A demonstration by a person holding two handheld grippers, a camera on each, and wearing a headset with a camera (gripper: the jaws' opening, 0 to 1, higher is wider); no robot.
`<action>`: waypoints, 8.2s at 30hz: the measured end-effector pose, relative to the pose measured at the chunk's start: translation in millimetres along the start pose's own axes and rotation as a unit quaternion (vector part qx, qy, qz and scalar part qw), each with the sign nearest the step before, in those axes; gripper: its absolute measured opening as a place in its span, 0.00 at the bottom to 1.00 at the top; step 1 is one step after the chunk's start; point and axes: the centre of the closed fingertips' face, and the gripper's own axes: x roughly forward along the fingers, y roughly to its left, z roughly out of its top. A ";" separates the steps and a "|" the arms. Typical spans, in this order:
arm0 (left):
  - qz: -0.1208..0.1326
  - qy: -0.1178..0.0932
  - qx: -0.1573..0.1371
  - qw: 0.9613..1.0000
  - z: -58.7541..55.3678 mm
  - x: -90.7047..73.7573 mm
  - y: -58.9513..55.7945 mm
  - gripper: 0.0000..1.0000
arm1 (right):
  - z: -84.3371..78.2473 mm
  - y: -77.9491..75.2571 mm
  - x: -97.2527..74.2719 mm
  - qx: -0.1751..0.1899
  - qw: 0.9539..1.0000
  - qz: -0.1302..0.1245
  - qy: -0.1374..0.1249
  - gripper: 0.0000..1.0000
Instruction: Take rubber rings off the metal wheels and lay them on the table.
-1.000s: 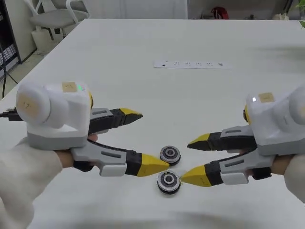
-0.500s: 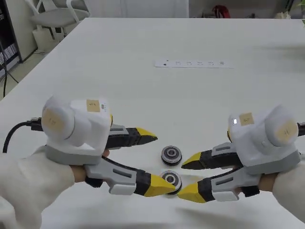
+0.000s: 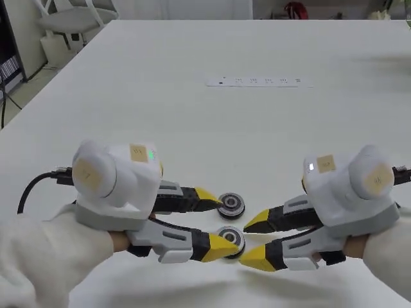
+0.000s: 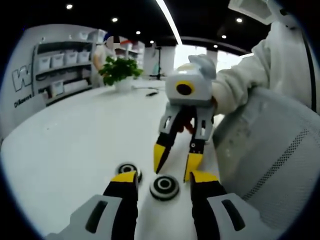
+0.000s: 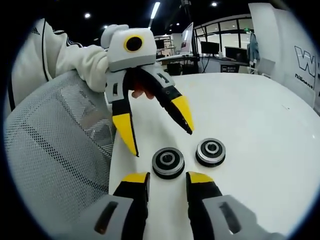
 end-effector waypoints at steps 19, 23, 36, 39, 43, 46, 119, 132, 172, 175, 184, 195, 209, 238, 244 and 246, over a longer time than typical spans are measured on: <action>-0.002 0.008 -0.005 1.000 -14.9 8.5 0.8 0.24 | -2.1 -1.0 1.7 -0.003 1.000 -0.006 0.000 0.17; -0.009 0.015 -0.004 1.000 -19.2 11.6 -1.6 0.22 | -2.4 -2.1 1.6 -0.003 1.000 -0.008 0.000 0.17; -0.012 0.007 0.044 0.999 -21.4 13.7 -0.4 0.15 | -1.8 -1.9 2.7 -0.003 1.000 -0.007 -0.003 0.15; -0.014 0.002 0.051 0.999 -21.1 13.8 0.0 0.14 | -2.1 -2.2 3.1 -0.008 1.000 -0.008 -0.002 0.15; -0.015 -0.004 0.055 0.998 -20.5 14.4 1.3 0.14 | -2.7 -3.5 3.4 -0.020 1.000 -0.012 0.003 0.14; -0.016 -0.009 0.054 0.998 -20.4 14.8 2.6 0.14 | -2.6 -4.0 3.5 -0.024 1.000 -0.013 0.004 0.13; -0.010 -0.025 0.066 0.997 -17.5 17.8 -0.7 0.14 | 2.7 -18.0 -13.3 0.299 0.953 -0.002 -0.057 0.00; -0.010 -0.024 0.066 0.997 -18.2 17.9 -0.3 0.13 | 7.2 -13.3 -12.5 0.313 0.948 0.007 -0.065 0.00; -0.010 -0.025 0.065 0.998 -18.3 17.4 -0.3 0.14 | 14.6 -8.6 -13.2 0.308 0.948 0.023 -0.074 0.00; -0.010 -0.024 0.065 0.998 -18.2 17.5 -0.4 0.14 | 15.1 -8.5 -13.4 0.307 0.949 0.024 -0.075 0.00; -0.010 -0.023 0.065 0.998 -18.6 17.6 -0.1 0.14 | 16.3 -8.4 -13.7 0.301 0.950 0.024 -0.075 0.00; -0.007 -0.023 0.066 0.998 -18.3 17.8 1.1 0.13 | 19.9 -8.2 -15.1 0.301 0.950 0.028 -0.083 0.00; -0.006 -0.022 0.067 0.997 -18.2 17.5 0.7 0.13 | 27.1 -10.4 -17.9 0.310 0.945 0.029 -0.102 0.00; -0.008 0.015 0.088 0.996 -16.3 15.6 -2.8 0.19 | 17.5 -11.8 -17.4 0.320 0.943 0.021 -0.085 0.00; -0.007 0.016 0.097 0.995 -12.4 14.7 -4.0 0.23 | 18.5 -12.4 -19.0 0.320 0.943 0.020 -0.087 0.00; -0.007 0.013 0.093 0.996 -10.6 13.3 -3.8 0.24 | 19.2 -12.5 -19.6 0.320 0.943 0.019 -0.088 0.00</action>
